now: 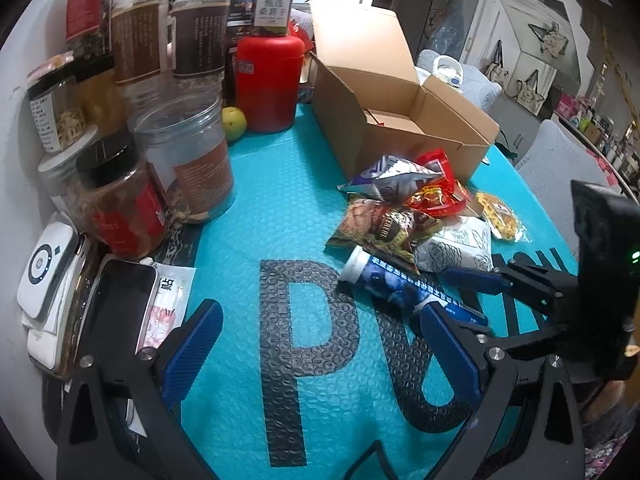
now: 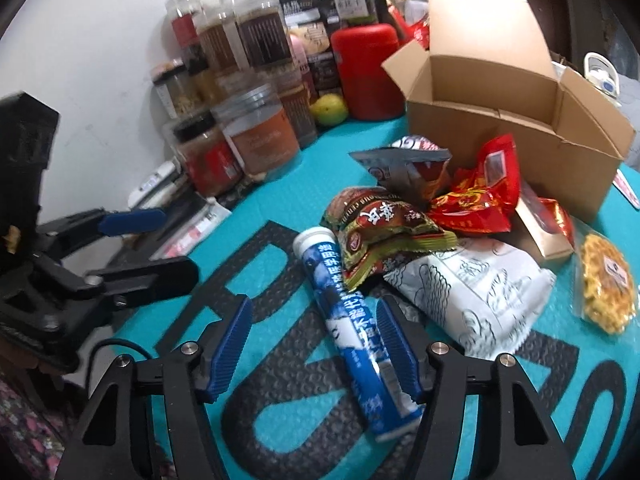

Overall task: Organize snacks
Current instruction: 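Grasp the blue tablet tube with the right tool, then grasp the brown nut snack bag with the left tool while the right tool holds the tube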

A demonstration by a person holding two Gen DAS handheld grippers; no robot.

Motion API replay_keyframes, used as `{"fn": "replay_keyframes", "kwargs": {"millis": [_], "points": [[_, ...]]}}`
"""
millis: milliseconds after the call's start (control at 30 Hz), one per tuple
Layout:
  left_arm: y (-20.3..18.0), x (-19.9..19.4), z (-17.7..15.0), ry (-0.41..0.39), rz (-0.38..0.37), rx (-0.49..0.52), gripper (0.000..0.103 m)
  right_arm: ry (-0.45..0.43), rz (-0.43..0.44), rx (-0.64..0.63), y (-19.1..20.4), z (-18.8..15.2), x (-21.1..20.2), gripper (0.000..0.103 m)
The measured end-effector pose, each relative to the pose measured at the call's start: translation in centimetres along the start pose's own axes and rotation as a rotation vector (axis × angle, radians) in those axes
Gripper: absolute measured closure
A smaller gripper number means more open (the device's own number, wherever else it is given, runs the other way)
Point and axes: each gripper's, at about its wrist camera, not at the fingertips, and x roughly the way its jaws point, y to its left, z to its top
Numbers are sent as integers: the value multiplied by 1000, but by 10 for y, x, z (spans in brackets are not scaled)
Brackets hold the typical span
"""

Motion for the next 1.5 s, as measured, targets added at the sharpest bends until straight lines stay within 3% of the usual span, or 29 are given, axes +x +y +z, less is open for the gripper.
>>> {"fn": "replay_keyframes", "kwargs": {"millis": [167,200,233,333,533,767,967,1200,1400,1500], "points": [[4,9,4,11,-5,-15,2,82,-61,-24,-4,3,22,53],[4,10,4,14,-6,-16,2,85,-83,-34,-4,2,23,62],[5,11,5,15,-6,-18,2,84,-83,-50,-3,1,23,69],[5,14,9,19,-15,-21,2,89,-10,-50,-2,-2,18,75],[1,14,19,5,-38,-20,2,78,43,-1,-7,-10,-5,75],[-22,26,32,5,-85,19,2,28,47,78,-26,-22,-50,75],[-50,51,41,44,-121,56,2,-56,-35,121,-38,-30,-93,75],[-65,76,49,57,-32,77,2,-103,-135,205,-68,-36,-110,75],[-66,96,54,92,2,103,2,-119,-143,227,-83,-29,-102,75],[-57,109,55,130,-4,69,2,-108,-138,218,-85,-22,-91,75]]}}
